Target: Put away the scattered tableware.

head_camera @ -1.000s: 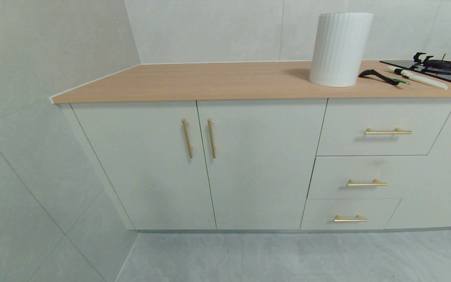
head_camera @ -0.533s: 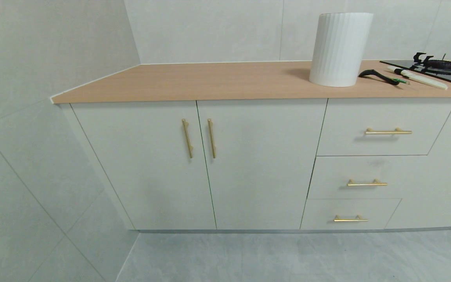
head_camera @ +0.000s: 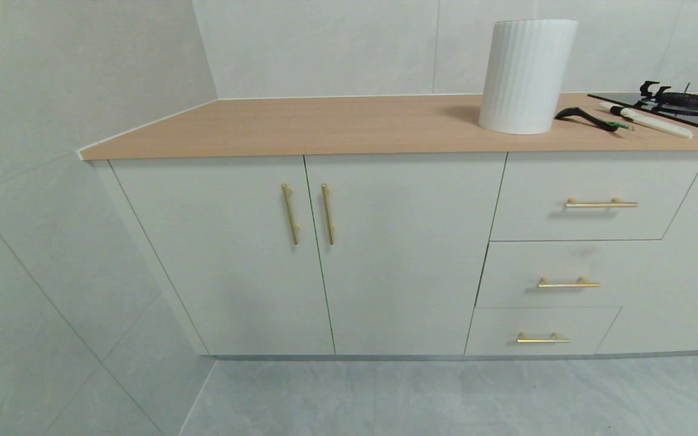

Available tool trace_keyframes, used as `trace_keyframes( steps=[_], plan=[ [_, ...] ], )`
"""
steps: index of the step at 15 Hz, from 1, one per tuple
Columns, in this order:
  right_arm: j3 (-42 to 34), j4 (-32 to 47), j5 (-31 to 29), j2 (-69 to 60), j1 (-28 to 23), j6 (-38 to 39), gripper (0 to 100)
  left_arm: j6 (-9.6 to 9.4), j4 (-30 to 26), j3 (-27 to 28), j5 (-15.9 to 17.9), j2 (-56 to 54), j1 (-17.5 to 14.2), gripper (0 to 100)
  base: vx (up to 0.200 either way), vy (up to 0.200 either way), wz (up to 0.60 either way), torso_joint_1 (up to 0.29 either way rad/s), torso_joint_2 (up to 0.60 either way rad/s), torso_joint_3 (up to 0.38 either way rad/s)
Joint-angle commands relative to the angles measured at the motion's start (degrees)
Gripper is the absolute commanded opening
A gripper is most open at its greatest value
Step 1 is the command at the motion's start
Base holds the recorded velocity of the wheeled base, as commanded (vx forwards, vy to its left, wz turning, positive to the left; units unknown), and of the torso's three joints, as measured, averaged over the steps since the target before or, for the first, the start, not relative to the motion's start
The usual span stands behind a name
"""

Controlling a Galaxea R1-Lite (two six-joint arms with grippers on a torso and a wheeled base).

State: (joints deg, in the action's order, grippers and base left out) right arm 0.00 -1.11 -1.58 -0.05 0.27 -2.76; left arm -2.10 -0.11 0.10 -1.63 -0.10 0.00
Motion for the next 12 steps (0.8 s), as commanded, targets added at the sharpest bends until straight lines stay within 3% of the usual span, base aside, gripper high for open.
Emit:
trace_keyframes(
  steps=[1, 4, 6, 12],
  plan=[
    [0.0, 1.55, 1.67, 0.14, 0.0, 0.21, 100, -0.01, 0.02, -0.01, -0.04, 0.1, 0.0, 100, 0.0, 0.0, 0.0, 0.0, 0.0, 0.0],
    [0.0, 1.02, 0.88, 0.05, 0.0, 4.6, 100, -0.01, 0.02, -0.01, -0.04, 0.1, 0.0, 100, 0.0, 0.0, 0.0, 0.0, 0.0, 0.0],
    [0.0, 1.11, 0.97, 0.05, 0.0, 3.46, 100, -0.1, -0.07, -0.01, -0.04, 0.1, 0.0, 100, 0.0, 0.0, 0.0, 0.0, 0.0, 0.0],
    [0.0, 1.11, 1.06, 0.05, 0.0, 3.55, 100, -0.01, 0.02, -0.01, -0.04, 0.1, 0.0, 100, 0.0, -0.2, 0.0, 0.005, 0.0, 0.006]
  ],
)
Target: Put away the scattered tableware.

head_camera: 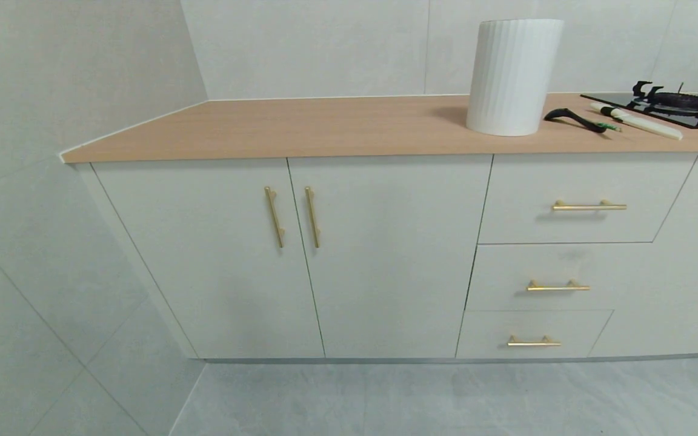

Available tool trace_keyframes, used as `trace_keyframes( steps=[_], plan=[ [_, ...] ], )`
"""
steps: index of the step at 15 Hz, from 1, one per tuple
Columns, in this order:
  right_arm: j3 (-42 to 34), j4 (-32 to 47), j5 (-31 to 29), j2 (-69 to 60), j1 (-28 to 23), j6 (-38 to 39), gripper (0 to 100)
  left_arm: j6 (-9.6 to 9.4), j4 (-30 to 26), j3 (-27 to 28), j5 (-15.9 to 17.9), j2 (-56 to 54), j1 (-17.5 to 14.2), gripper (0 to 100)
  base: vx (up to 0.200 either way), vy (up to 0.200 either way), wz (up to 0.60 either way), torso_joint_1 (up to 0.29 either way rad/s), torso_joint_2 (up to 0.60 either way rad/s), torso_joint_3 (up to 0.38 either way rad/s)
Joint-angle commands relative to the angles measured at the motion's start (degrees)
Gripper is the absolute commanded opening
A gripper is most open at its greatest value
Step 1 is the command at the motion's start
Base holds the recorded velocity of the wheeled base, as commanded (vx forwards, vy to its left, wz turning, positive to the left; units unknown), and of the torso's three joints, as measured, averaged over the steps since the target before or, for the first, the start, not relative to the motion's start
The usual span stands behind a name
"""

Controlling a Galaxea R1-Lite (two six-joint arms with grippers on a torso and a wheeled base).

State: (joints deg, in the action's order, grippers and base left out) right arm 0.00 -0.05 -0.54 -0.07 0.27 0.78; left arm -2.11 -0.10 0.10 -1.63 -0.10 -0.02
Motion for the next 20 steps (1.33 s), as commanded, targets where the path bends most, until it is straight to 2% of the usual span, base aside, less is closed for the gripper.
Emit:
trace_keyframes(
  steps=[1, 8, 12, 20],
  plan=[
    [0.0, 0.05, 0.01, 0.07, 0.0, 0.01, 100, 0.09, 0.01, -0.01, -0.04, 0.1, 0.02, 100, 0.0, -0.2, 0.0, 0.002, 0.0, 0.012],
    [0.0, 0.05, 0.01, 0.07, 0.0, 0.01, 100, 0.26, 0.01, -0.01, -0.04, 0.1, 0.02, 100, 0.0, -0.2, 0.0, 0.004, 0.01, 0.0],
    [0.0, 0.05, 0.01, 0.07, 0.0, 0.01, 100, 1.67, 0.01, -0.01, -0.04, 0.1, 0.02, 100, 0.0, 0.0, 0.0, 0.0, 0.0, 0.0],
    [0.0, 0.05, -0.08, 0.07, 0.0, 0.01, 100, 1.67, 0.01, -0.01, -0.04, 0.1, 0.02, 100, 0.2, 0.0, 0.0, 0.003, 0.0, 0.002]
  ],
)
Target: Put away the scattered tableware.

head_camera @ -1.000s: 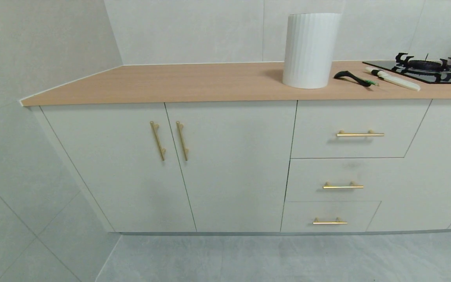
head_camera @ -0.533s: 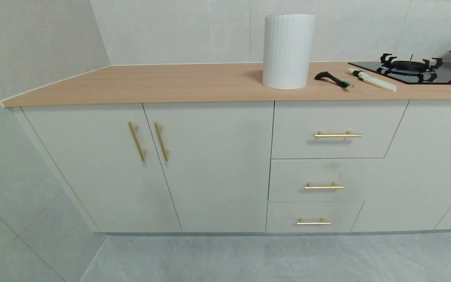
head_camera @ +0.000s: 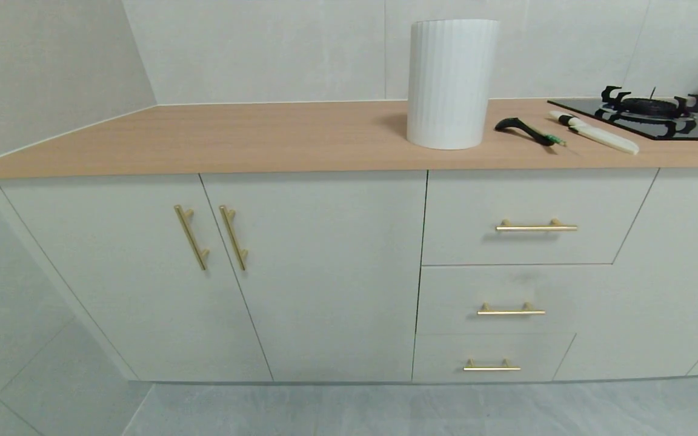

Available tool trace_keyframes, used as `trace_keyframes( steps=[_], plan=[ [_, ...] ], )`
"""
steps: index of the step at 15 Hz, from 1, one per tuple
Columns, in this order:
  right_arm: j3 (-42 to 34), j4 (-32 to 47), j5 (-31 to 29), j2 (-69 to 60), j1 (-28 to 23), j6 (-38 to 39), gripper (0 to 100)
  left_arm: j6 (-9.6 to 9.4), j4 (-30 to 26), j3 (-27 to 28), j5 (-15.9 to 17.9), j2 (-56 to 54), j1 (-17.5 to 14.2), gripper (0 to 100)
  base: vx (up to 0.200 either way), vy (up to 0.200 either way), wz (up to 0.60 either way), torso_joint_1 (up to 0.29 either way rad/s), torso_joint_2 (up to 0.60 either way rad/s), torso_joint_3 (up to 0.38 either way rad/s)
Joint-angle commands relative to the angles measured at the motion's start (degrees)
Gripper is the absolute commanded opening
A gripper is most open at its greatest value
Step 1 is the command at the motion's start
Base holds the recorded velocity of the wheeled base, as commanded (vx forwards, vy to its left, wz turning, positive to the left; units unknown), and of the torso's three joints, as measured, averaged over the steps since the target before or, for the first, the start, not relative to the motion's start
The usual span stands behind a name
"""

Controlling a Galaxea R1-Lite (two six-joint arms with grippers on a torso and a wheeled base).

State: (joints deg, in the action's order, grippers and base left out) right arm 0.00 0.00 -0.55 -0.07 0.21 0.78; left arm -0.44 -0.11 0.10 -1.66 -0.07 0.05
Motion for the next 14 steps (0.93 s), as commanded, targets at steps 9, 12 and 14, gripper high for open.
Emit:
trace_keyframes(
  steps=[9, 12, 14],
  plan=[
    [0.09, -0.26, -0.15, 0.07, 0.06, -4.12, 100, 0.79, 0.02, -0.01, -0.01, 0.07, -0.05, 100, 0.022, 0.0, 0.0, 0.0, 0.0, 0.001],
    [14.77, -0.18, 1.25, 10.18, 2.87, 0.36, 100, 0.79, 0.02, -0.01, -0.01, 0.07, -0.05, 100, 0.0, 0.0, 0.0, 0.0, 0.0, 0.0],
    [19.6, 0.35, 1.43, 26.35, 5.15, -1.48, 100, 0.79, 0.02, -0.01, -0.01, 0.07, -0.05, 100, 0.0, 0.0, 0.0, 0.0, 0.0, 0.0]
  ],
)
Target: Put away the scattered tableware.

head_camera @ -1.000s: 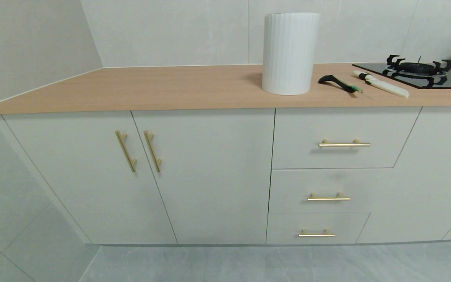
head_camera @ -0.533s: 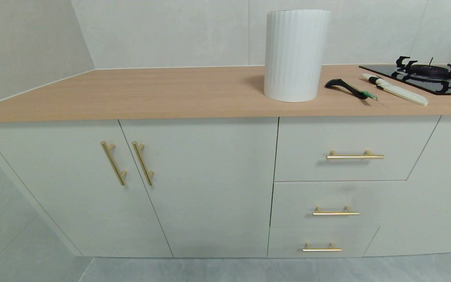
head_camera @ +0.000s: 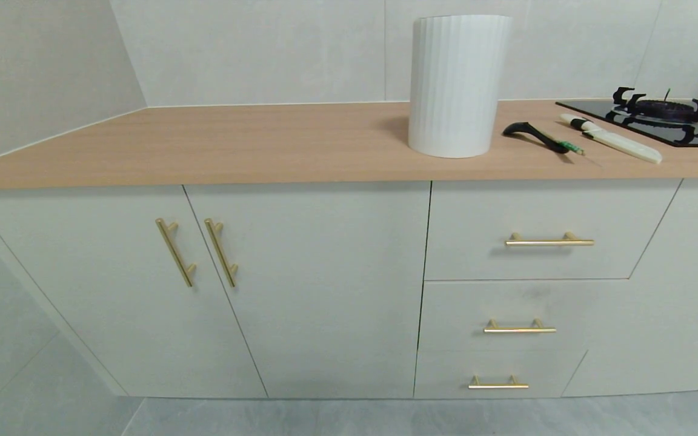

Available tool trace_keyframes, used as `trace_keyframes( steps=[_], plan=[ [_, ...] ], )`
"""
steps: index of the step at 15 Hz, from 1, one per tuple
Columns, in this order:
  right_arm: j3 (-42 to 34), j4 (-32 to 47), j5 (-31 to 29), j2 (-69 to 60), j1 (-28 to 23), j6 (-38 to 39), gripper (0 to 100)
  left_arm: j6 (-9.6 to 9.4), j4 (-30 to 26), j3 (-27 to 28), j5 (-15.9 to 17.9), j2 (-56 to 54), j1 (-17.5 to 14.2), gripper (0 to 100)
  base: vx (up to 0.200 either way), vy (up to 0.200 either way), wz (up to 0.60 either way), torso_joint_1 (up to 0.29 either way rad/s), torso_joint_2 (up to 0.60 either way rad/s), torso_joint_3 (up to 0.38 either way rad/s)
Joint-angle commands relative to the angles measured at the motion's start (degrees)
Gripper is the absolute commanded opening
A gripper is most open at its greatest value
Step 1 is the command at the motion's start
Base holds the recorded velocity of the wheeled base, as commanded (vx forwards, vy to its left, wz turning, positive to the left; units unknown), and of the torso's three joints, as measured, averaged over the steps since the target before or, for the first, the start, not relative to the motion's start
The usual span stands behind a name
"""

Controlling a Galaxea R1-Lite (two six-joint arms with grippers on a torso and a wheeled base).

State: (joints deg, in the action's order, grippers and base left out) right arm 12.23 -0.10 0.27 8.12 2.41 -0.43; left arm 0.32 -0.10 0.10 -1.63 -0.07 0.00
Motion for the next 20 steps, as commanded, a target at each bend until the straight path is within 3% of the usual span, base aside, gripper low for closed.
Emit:
trace_keyframes(
  steps=[1, 5, 10, 20],
  plan=[
    [7.99, 0.27, 0.7, 21.41, 2.95, -0.28, 100, 0.03, 0.01, -0.01, -0.04, 0.07, 0.0, 100, 0.0, 0.0, 0.0, 0.0, 0.0, 0.0],
    [20.56, -2.63, 2.37, 47.69, 3.3, 0.43, 100, 0.03, 0.01, -0.01, -0.04, 0.07, 0.0, 100, 0.0, 0.0, 0.0, 0.0, 0.0, 0.0],
    [30.31, -3.86, 2.28, 63.6, 3.47, 0.34, 100, 0.03, 0.01, -0.01, -0.04, 0.07, 0.0, 100, 0.0, 0.0, 0.0, 0.0, 0.0, 0.0],
    [29.08, -6.67, 1.93, 80.74, 3.56, 0.25, 100, 0.03, 0.01, -0.01, -0.04, 0.07, 0.0, 100, 0.0, 0.0, 0.0, 0.0, 0.0, 0.0]
  ],
)
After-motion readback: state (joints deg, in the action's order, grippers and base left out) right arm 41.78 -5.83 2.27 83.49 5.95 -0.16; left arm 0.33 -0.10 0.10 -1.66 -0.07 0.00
